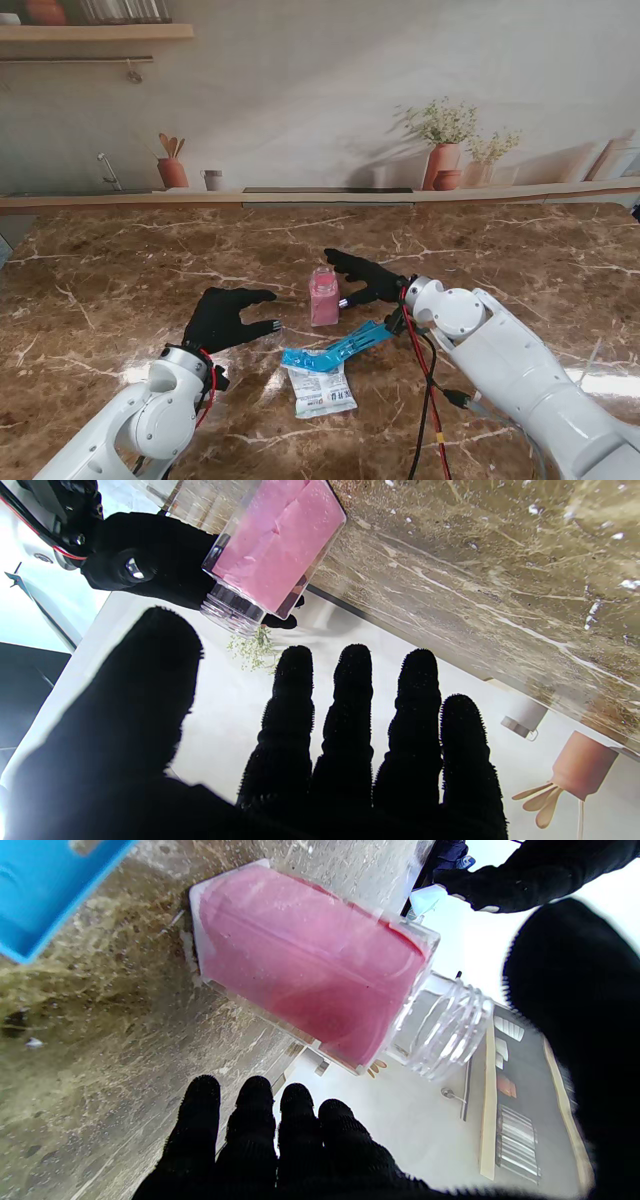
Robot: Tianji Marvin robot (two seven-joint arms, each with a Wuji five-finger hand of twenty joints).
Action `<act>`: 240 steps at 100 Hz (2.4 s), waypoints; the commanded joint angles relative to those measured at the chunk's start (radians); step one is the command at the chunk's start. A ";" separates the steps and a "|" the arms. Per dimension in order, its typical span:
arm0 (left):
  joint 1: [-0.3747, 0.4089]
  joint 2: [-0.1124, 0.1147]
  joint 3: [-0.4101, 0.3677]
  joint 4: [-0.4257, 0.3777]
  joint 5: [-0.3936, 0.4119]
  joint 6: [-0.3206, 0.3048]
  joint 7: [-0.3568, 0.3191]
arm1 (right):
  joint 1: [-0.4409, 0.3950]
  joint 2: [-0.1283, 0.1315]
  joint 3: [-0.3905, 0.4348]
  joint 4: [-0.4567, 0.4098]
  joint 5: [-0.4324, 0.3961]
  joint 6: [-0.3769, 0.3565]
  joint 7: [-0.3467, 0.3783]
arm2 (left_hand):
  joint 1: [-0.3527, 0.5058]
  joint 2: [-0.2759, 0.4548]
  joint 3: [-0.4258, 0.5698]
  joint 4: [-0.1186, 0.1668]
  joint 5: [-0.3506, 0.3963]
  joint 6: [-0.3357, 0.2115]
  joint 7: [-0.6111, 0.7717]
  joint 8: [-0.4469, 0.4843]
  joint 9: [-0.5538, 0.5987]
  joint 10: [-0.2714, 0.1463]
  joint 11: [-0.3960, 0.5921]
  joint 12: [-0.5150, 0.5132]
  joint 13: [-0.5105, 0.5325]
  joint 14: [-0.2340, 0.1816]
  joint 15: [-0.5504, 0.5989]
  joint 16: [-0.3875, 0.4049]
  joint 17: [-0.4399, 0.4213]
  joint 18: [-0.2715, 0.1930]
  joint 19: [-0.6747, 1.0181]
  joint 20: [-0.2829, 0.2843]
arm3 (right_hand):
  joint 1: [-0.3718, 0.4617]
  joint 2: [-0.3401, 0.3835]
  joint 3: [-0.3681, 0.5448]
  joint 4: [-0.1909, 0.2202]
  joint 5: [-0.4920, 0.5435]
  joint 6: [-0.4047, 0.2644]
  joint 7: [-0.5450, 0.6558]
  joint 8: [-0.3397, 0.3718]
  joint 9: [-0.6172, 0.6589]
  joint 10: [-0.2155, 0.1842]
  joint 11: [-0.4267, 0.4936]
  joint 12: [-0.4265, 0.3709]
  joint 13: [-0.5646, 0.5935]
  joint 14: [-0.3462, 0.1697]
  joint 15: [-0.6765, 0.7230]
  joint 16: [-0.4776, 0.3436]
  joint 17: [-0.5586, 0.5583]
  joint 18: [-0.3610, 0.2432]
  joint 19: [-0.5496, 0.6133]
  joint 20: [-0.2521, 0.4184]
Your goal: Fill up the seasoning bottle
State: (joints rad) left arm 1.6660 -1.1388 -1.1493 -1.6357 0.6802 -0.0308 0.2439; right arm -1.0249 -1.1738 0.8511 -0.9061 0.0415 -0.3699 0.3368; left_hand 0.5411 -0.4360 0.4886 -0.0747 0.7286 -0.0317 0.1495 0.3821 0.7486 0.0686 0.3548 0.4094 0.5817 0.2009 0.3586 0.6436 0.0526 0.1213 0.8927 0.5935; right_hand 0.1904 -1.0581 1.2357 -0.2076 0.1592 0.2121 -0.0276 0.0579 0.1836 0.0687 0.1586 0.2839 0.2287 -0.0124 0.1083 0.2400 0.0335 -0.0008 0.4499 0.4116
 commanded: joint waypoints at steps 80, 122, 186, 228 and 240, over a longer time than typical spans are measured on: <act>0.001 0.002 0.011 0.006 0.005 0.010 -0.002 | 0.032 -0.061 0.051 0.173 0.086 -0.082 -0.012 | -0.035 0.032 -0.039 0.022 -0.019 0.004 0.376 -0.008 -0.023 -0.004 -0.014 -0.017 -0.019 -0.038 -0.015 -0.016 -0.017 -0.039 -0.011 0.003 | 0.212 0.172 -0.090 0.031 0.118 -0.205 0.113 0.525 0.187 -0.094 0.057 0.044 0.098 -0.041 0.028 0.036 0.038 -0.020 -0.006 0.088; 0.003 0.004 0.007 -0.001 0.013 0.020 -0.009 | 0.099 -0.118 0.006 0.352 0.129 -0.178 0.072 | -0.039 0.030 -0.032 0.021 -0.019 0.000 0.377 -0.008 -0.022 -0.002 -0.013 -0.016 -0.020 -0.036 -0.013 -0.016 -0.020 -0.038 -0.011 0.007 | 0.250 0.003 -0.016 0.010 0.089 -0.246 0.073 0.494 0.148 -0.093 0.057 0.029 0.084 -0.038 0.031 0.030 0.047 -0.020 -0.001 0.082; 0.005 0.004 0.007 -0.003 0.014 0.026 -0.013 | 0.122 -0.199 0.000 0.479 0.154 -0.241 0.099 | -0.042 0.031 -0.030 0.020 -0.020 0.004 0.378 -0.008 -0.022 -0.003 -0.013 -0.016 -0.020 -0.039 -0.014 -0.017 -0.021 -0.039 -0.013 0.012 | 0.134 -0.066 0.026 -0.016 0.090 -0.259 0.068 0.513 0.109 -0.076 0.060 0.034 0.026 -0.021 0.036 0.040 0.026 -0.013 0.009 0.099; 0.003 0.005 0.006 -0.005 0.014 0.036 -0.016 | 0.143 -0.229 0.043 0.541 0.164 -0.252 0.173 | -0.039 0.035 -0.033 0.021 -0.015 -0.002 0.386 -0.004 -0.022 0.001 -0.013 -0.016 -0.020 -0.035 -0.013 -0.016 -0.025 -0.035 -0.014 0.015 | 0.129 -0.069 0.023 -0.019 0.154 -0.362 0.158 0.595 0.073 -0.066 0.049 0.046 -0.051 -0.017 0.012 0.037 -0.018 -0.013 -0.001 0.118; 0.003 0.004 0.007 -0.004 0.015 0.037 -0.013 | 0.156 -0.241 0.057 0.569 0.153 -0.253 0.197 | -0.039 0.035 -0.033 0.021 -0.016 0.000 0.389 -0.002 -0.021 0.002 -0.012 -0.015 -0.021 -0.034 -0.011 -0.014 -0.026 -0.034 -0.013 0.017 | 0.135 -0.063 0.017 -0.017 0.208 -0.385 0.215 0.632 0.044 -0.059 0.035 0.047 -0.102 -0.020 0.001 0.033 -0.045 -0.022 -0.015 0.125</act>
State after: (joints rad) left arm 1.6652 -1.1347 -1.1451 -1.6393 0.6935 0.0024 0.2283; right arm -0.8701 -1.4016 0.9050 -0.3550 0.2041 -0.6267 0.5160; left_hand 0.5411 -0.4360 0.4886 -0.0745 0.7286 -0.0316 0.1495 0.3820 0.7486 0.0686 0.3548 0.4010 0.5817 0.2008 0.3585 0.6411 0.0520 0.1206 0.8927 0.5951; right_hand 0.3473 -1.0966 1.2259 -0.2076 0.3405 -0.1234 0.1694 0.6721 0.2628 0.0184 0.2129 0.3169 0.1781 -0.0141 0.1232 0.2803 -0.0092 -0.0822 0.4334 0.5097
